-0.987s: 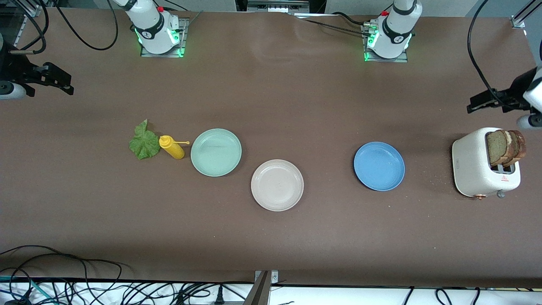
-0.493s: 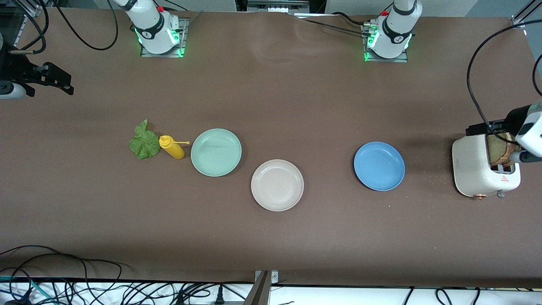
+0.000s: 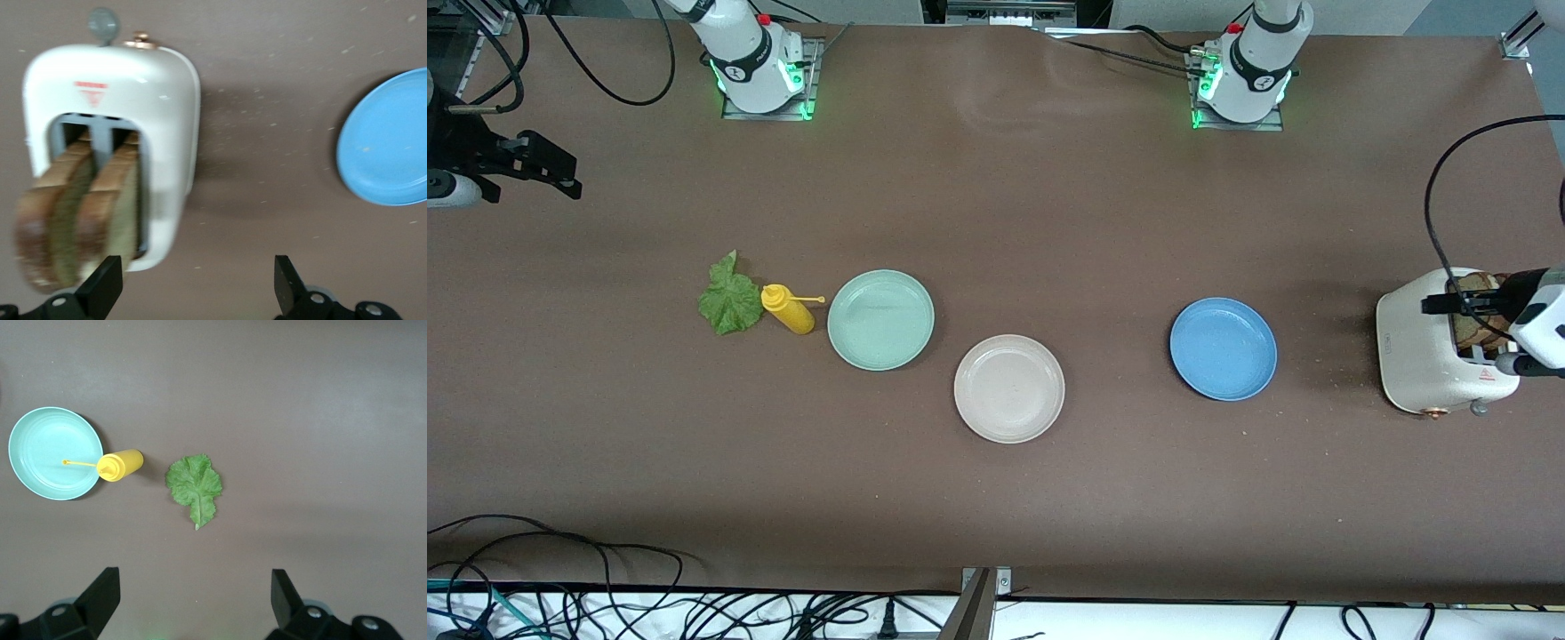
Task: Make sandwich on beige plate with both arms
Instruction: 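Reach the left gripper down to the bread slice in the toaster, then close the left gripper on the outer bread slice and lift it, then carry the bread slice with the left gripper over the beige plate, then lower the bread onto the beige plate and open the left gripper, then grasp the lettuce leaf with the right gripper while the left gripper returns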
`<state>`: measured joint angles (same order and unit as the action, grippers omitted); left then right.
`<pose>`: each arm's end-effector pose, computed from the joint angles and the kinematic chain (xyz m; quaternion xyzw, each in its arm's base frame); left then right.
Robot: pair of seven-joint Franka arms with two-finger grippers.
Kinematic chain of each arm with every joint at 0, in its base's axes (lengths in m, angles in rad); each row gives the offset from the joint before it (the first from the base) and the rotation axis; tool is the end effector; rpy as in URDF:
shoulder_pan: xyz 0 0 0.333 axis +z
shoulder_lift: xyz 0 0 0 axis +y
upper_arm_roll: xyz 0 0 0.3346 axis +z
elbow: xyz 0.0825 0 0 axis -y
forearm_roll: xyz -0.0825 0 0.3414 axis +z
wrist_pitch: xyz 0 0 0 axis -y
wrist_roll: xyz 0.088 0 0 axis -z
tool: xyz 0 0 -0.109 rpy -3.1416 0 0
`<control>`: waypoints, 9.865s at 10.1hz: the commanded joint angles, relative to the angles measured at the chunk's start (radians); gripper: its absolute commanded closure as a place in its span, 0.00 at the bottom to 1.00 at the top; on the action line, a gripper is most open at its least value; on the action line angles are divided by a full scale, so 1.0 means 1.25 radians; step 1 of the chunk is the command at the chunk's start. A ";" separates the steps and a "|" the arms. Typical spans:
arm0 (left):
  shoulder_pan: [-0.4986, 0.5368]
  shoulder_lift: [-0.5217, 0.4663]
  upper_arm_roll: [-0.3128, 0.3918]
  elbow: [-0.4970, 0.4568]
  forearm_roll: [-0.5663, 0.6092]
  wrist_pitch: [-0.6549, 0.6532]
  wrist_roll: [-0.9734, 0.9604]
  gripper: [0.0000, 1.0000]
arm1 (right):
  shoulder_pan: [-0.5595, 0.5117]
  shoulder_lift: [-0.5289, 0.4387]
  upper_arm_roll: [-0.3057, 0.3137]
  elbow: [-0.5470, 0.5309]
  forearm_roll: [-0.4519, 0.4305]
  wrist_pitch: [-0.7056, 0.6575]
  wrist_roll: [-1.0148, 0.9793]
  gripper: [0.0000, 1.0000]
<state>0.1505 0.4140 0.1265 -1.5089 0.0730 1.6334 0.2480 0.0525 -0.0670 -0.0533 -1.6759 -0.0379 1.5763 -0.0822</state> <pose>0.5899 0.1632 0.4386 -0.9879 -0.0053 0.1536 0.0225 0.4886 -0.0055 0.6300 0.9989 0.0412 -0.0170 0.0165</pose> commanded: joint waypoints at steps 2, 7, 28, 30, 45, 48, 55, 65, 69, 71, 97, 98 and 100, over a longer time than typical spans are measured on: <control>0.001 0.001 -0.010 0.009 0.056 -0.006 0.072 0.00 | 0.000 0.003 0.001 0.017 0.000 -0.017 0.008 0.00; 0.070 -0.065 -0.010 -0.088 0.044 0.076 0.139 0.00 | 0.000 0.003 0.001 0.017 0.000 -0.017 0.008 0.00; 0.111 -0.087 -0.036 -0.235 -0.001 0.220 0.113 0.58 | 0.000 0.005 0.001 0.017 0.000 -0.017 0.008 0.00; 0.118 -0.089 -0.035 -0.235 0.010 0.216 0.165 1.00 | 0.000 0.005 0.001 0.017 0.000 -0.017 0.008 0.00; -0.054 -0.016 -0.138 -0.013 -0.472 -0.012 0.039 1.00 | 0.000 0.005 0.000 0.017 0.000 -0.017 0.008 0.00; -0.156 0.102 -0.138 0.034 -0.805 0.005 -0.019 1.00 | 0.000 0.003 -0.004 0.017 0.000 -0.020 0.008 0.00; -0.288 0.282 -0.147 0.060 -1.120 0.148 0.086 1.00 | -0.001 0.005 -0.003 0.017 0.000 -0.020 0.008 0.00; -0.390 0.372 -0.147 0.063 -1.176 0.367 0.286 1.00 | -0.001 0.005 -0.004 0.017 0.000 -0.020 0.008 0.00; -0.404 0.383 -0.145 0.063 -1.173 0.388 0.288 0.74 | -0.001 0.005 -0.004 0.017 0.000 -0.020 0.008 0.00; -0.401 0.379 -0.140 0.071 -1.173 0.398 0.303 0.23 | -0.001 0.005 -0.004 0.018 0.000 -0.020 0.008 0.00; 0.044 0.030 -0.124 0.098 0.170 -0.016 -0.231 0.00 | 0.014 0.387 0.005 -0.433 0.025 0.582 0.002 0.23; 0.061 0.030 -0.121 0.118 0.164 -0.016 -0.123 0.00 | 0.017 0.392 0.005 -0.431 0.025 0.587 0.002 0.42; 0.117 0.036 -0.122 0.130 0.148 -0.016 0.002 0.00 | 0.021 0.381 0.013 -0.423 0.025 0.568 0.000 0.86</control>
<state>0.2571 0.4635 -0.0112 -1.3601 0.2681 1.6275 0.1503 0.0709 0.4128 -0.0477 -2.2080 -0.0209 2.2904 -0.0778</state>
